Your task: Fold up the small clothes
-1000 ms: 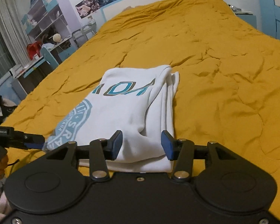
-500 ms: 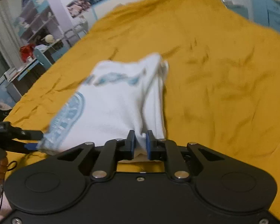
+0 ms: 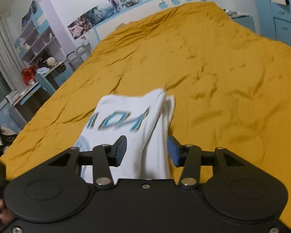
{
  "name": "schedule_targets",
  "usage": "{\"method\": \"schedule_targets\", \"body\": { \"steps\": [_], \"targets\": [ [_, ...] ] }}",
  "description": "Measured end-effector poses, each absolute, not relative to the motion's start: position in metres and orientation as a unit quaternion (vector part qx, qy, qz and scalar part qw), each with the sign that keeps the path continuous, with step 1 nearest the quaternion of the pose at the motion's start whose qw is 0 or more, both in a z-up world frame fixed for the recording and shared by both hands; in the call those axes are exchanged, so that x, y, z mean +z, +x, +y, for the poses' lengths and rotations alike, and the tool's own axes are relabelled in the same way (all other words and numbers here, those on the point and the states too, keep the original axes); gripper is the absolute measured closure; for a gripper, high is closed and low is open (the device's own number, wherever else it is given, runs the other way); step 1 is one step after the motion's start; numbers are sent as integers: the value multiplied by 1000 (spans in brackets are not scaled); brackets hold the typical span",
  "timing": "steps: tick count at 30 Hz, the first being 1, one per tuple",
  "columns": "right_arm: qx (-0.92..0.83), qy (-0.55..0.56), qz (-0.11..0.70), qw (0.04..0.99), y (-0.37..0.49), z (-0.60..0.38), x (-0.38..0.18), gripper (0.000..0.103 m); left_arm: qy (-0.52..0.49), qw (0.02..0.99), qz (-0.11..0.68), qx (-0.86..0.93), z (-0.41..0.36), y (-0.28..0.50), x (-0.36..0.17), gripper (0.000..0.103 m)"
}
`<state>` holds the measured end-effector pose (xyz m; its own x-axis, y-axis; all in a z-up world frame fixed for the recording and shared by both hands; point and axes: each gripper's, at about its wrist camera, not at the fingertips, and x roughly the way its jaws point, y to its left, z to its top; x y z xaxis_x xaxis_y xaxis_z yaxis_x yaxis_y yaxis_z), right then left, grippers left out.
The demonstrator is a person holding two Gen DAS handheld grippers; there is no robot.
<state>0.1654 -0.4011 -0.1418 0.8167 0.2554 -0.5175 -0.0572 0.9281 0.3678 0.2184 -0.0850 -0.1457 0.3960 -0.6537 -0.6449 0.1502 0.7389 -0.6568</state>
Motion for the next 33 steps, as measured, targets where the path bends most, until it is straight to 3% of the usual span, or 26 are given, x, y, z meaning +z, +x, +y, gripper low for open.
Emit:
{"method": "schedule_targets", "body": {
  "steps": [2, 3, 4, 14, 23, 24, 25, 26, 28, 30, 33],
  "targets": [
    [81, 164, 285, 941, 187, -404, -141, 56, -243, 804, 480, -251, -82, 223, -133, 49],
    [82, 166, 285, 941, 200, -405, -141, 56, -236, 814, 470, -247, -80, 228, -125, 34],
    [82, 171, 284, 940, 213, -406, -142, 55, -232, 822, 459, -244, -79, 233, -120, 30],
    [68, 185, 322, 926, 309, -399, -175, 52, -280, 834, 431, -202, -91, 370, -137, 29],
    [83, 182, 333, 922, 322, -401, -186, 54, -390, 791, 436, -179, -100, 457, -182, 30],
    [87, 182, 333, 921, 324, -401, -186, 59, -395, 790, 431, -184, -102, 461, -183, 44],
    [90, 178, 332, 922, 324, -400, -186, 74, -395, 792, 427, -187, -104, 463, -183, 77],
    [93, 172, 330, 923, 324, -399, -185, 85, -392, 794, 426, -185, -105, 466, -182, 90],
    [97, 162, 317, 929, 323, -397, -179, 91, -385, 805, 407, -194, -105, 465, -177, 97],
    [91, 142, 292, 941, 320, -395, -170, 94, -347, 837, 379, -190, -108, 462, -170, 97],
    [82, 138, 316, 935, 332, -398, -180, 95, -318, 833, 420, -168, -115, 475, -187, 96]
  ]
}}
